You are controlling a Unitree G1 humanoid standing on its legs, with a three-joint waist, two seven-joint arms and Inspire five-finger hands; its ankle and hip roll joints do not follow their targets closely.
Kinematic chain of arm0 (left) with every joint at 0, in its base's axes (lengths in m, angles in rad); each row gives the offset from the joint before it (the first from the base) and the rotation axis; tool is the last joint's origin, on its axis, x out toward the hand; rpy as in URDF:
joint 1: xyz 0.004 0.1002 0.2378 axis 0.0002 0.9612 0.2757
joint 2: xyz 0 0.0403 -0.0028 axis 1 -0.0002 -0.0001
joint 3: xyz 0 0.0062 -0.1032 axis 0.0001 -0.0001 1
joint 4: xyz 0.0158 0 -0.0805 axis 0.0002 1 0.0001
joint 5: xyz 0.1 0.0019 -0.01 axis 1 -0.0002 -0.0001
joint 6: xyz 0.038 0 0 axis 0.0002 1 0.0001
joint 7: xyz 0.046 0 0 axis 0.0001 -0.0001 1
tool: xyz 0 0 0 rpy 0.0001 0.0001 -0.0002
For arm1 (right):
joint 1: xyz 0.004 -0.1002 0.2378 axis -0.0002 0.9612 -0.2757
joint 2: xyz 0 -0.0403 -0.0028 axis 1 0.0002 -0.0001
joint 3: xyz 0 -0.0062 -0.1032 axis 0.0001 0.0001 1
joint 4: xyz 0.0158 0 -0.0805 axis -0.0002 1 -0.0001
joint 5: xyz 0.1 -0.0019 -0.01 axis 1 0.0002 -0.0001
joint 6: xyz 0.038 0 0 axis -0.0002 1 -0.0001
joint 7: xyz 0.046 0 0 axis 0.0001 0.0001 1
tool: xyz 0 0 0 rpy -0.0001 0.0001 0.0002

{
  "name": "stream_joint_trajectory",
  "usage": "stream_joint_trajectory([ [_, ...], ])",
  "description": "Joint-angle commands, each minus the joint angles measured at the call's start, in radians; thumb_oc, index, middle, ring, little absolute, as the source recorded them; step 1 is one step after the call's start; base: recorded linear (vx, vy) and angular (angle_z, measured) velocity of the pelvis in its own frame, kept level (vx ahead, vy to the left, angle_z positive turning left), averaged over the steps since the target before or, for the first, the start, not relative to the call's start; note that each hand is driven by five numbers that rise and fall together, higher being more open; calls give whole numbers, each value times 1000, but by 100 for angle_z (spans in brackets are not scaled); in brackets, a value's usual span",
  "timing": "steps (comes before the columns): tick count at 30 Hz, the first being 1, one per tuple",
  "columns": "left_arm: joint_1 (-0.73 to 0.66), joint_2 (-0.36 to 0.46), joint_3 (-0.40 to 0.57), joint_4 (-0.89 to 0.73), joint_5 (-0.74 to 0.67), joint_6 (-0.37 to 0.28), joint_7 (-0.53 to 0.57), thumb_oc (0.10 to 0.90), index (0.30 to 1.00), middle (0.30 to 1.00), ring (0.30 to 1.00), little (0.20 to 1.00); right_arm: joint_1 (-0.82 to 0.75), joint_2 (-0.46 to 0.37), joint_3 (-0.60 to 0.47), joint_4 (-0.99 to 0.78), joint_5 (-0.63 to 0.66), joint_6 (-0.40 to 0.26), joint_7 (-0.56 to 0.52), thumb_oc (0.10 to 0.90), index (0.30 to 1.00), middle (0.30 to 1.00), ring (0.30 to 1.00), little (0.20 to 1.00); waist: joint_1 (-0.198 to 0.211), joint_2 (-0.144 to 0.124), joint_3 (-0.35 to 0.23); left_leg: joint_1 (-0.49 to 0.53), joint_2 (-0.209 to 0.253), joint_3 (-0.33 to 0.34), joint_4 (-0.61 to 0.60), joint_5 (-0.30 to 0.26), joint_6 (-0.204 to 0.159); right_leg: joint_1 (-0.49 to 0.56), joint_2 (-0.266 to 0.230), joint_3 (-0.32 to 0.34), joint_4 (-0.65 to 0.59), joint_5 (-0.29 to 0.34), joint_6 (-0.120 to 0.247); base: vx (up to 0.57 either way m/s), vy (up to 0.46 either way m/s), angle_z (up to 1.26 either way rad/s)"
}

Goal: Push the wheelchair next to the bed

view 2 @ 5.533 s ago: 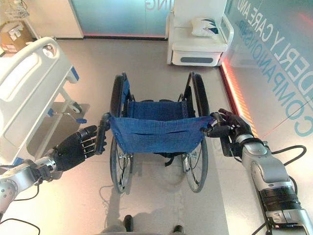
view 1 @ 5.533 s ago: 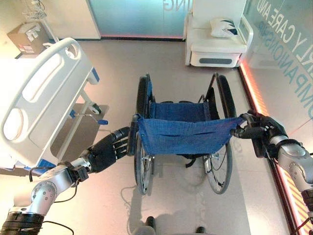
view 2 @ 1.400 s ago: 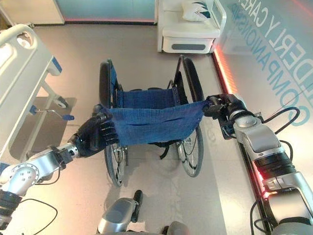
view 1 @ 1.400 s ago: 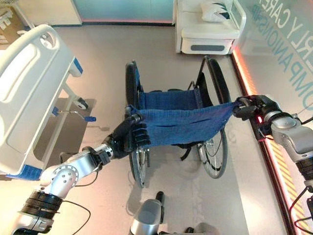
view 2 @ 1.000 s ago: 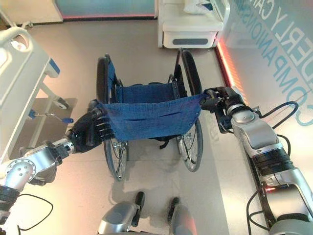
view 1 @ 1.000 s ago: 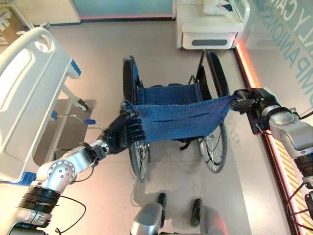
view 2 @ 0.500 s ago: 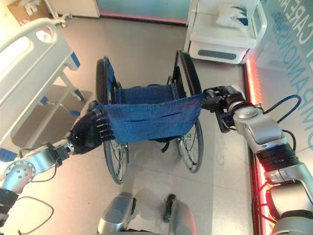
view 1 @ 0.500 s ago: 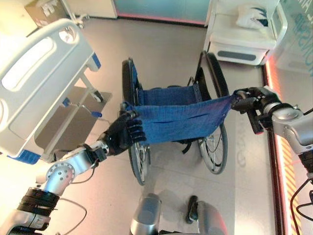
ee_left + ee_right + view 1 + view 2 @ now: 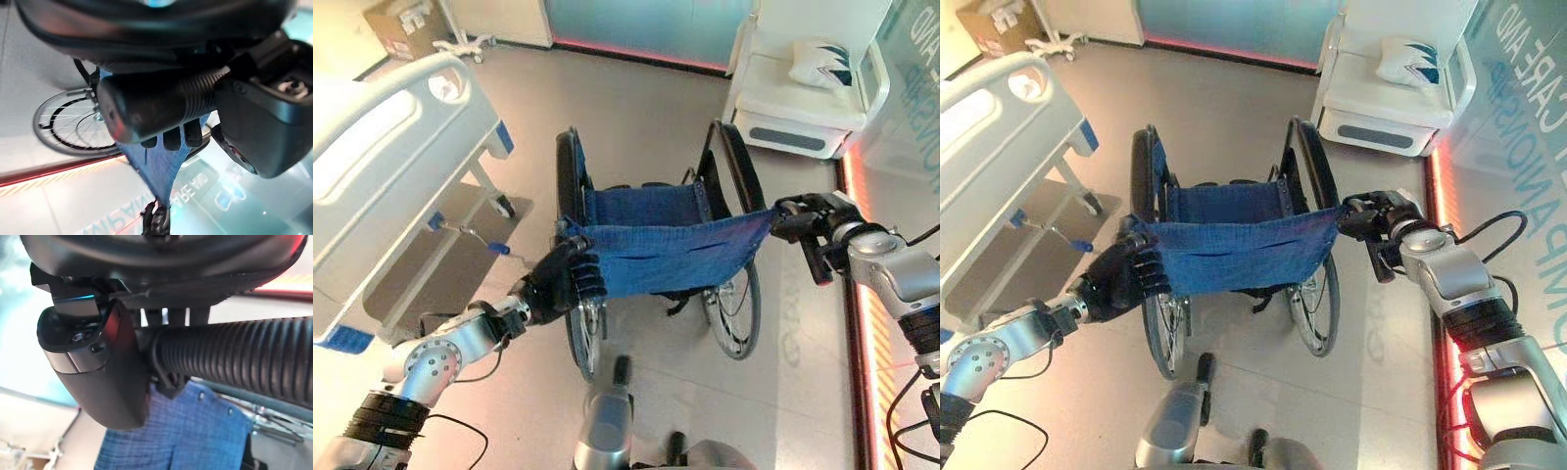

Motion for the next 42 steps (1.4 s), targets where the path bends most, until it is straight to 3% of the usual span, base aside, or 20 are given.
stream_joint_trajectory([
  [1, -259, 16, 195, 32, -44, -164, -3, 400, 300, 300, 300, 300, 11, 8, -13, -174, 96, -167, 141, 400, 300, 300, 300, 300, -53, -35, -189, -25, -85, 47, 35, 127, 83, 74, -18, -219, 158, 84, 92, 317, 169, -52],
  [3, -299, 41, 174, 62, -52, -158, -14, 400, 300, 300, 300, 300, 12, 11, -14, -164, 110, -180, 123, 400, 300, 300, 300, 300, -46, -45, -199, -9, -128, 32, 44, 100, 111, 41, -22, -206, 301, 159, 134, 321, 172, -75],
  [7, -348, 79, 148, 104, -59, -163, -49, 400, 300, 300, 300, 300, 3, 27, -4, -147, 123, -192, 103, 400, 300, 300, 300, 300, -39, -63, -211, 11, -195, -3, 59, 65, 149, -20, -5, -150, 414, 305, 190, 272, 104, -9],
  [8, -349, 86, 148, 106, -62, -166, -58, 400, 300, 300, 300, 300, 2, 34, -1, -147, 118, -188, 101, 400, 300, 300, 300, 300, -41, -63, -211, 16, -208, -11, 70, 53, 156, -41, -7, -144, 403, 301, 184, 289, 81, 12],
  [9, -348, 90, 150, 107, -64, -167, -62, 400, 300, 300, 300, 300, 3, 37, -1, -148, 114, -186, 101, 400, 300, 300, 300, 300, -43, -64, -210, 15, -212, -13, 76, 48, 157, -45, -9, -146, 391, 292, 179, 358, 60, 10],
  [10, -335, 102, 161, 105, -72, -172, -71, 400, 300, 300, 300, 300, 10, 49, -9, -153, 92, -181, 106, 400, 300, 300, 300, 300, -43, -57, -201, 10, -219, -14, 107, 31, 153, -60, -29, -174, 281, 239, 138, 286, 23, -6],
  [14, -318, 90, 169, 102, -74, -197, -63, 400, 300, 300, 300, 300, -15, 48, -14, -150, 72, -170, 129, 400, 300, 300, 300, 300, -75, -46, -166, 43, -215, -37, 173, -14, 126, -107, -90, -208, 5, 195, 86, 278, -36, -24],
  [16, -320, 80, 160, 95, -77, -213, -54, 400, 300, 300, 300, 300, -25, 40, -14, -149, 69, -168, 134, 400, 300, 300, 300, 300, -98, -41, -153, 82, -215, -55, 170, -44, 122, -138, -114, -194, -68, 232, 95, 274, -94, 12],
  [17, -331, 71, 144, 77, -84, -233, -29, 400, 300, 300, 300, 300, -40, 29, -6, -158, 75, -164, 130, 400, 300, 300, 300, 300, -130, -44, -140, 151, -215, -71, 144, -88, 122, -235, -179, -167, -137, 356, 147, 294, -143, 29],
  [19, -341, 57, 139, 58, -80, -242, -4, 400, 300, 300, 300, 300, -45, 25, -14, -188, 79, -146, 125, 400, 300, 300, 300, 300, -154, -47, -120, 213, -191, -80, 126, -135, 120, -309, -214, -144, -159, 423, 180, 393, -207, 51],
  [22, -350, 46, 141, 57, -74, -238, -2, 400, 300, 300, 300, 300, -62, 19, -33, -202, 86, -126, 132, 400, 300, 300, 300, 300, -167, -65, -117, 231, -140, -79, 196, -184, 109, -329, -207, -141, -100, 393, 174, 442, -232, 42],
  [24, -338, 29, 135, 58, -45, -244, -25, 400, 300, 300, 300, 300, -72, 0, -31, -193, 108, -124, 131, 400, 300, 300, 300, 300, -173, -73, -140, 231, -111, -86, 278, -165, 93, -318, -173, -154, -83, 363, 149, 416, -211, 29],
  [25, -317, 20, 137, 39, -46, -245, -14, 400, 300, 300, 300, 300, -71, -21, -24, -177, 124, -134, 138, 400, 300, 300, 300, 300, -171, -80, -157, 211, -87, -81, 410, -98, 69, -302, -151, -178, -74, 333, 111, 306, -172, 35],
  [26, -309, 18, 139, 33, -46, -245, -7, 400, 300, 300, 300, 300, -74, -25, -18, -172, 126, -138, 140, 400, 300, 300, 300, 300, -172, -77, -162, 194, -79, -83, 453, -80, 61, -298, -142, -188, -72, 325, 99, 347, -199, 37],
  [28, -292, 10, 138, 24, -42, -263, 17, 400, 300, 300, 300, 300, -76, -41, 2, -164, 130, -158, 147, 400, 300, 300, 300, 300, -171, -88, -164, 141, -77, -70, 650, 3, 42, -266, -129, -209, -78, 308, 60, 284, -156, 34],
  [31, -271, 1, 157, -6, -65, -272, 48, 400, 300, 300, 300, 300, -70, -52, 4, -174, 141, -162, 139, 400, 300, 300, 300, 300, -166, -86, -164, 64, -102, -64, 789, 58, 28, -226, -103, -237, -77, 276, 24, 309, -108, -14],
  [34, -270, -32, 172, -2, -58, -261, 56, 400, 300, 300, 300, 300, -67, -30, -1, -188, 108, -134, 143, 400, 300, 300, 300, 300, -152, -78, -150, 21, -140, -60, 693, 43, 42, -183, -79, -234, -82, 262, 27, 335, 6, -7],
  [38, -276, -32, 167, 14, -62, -260, 62, 400, 300, 300, 300, 300, -91, -8, 14, -193, 84, -106, 134, 400, 300, 300, 300, 300, -137, -55, -147, 42, -110, 1, 304, 90, 43, -101, -30, -229, -118, 225, 33, 384, 94, 32],
  [40, -263, -35, 159, 14, -48, -258, 41, 400, 300, 300, 300, 300, -83, 1, 14, -168, 71, -124, 128, 400, 300, 300, 300, 300, -114, -36, -150, 4, -86, 54, 105, 185, 23, -32, -1, -232, -148, 195, 29, 495, 90, 46],
  [42, -261, -38, 158, 15, -47, -255, 32, 400, 300, 300, 300, 300, -63, -5, 5, -165, 74, -135, 118, 400, 300, 300, 300, 300, -102, -32, -159, -47, -83, 118, 72, 223, 20, 14, 23, -239, -146, 158, 20, 396, 16, 15],
])
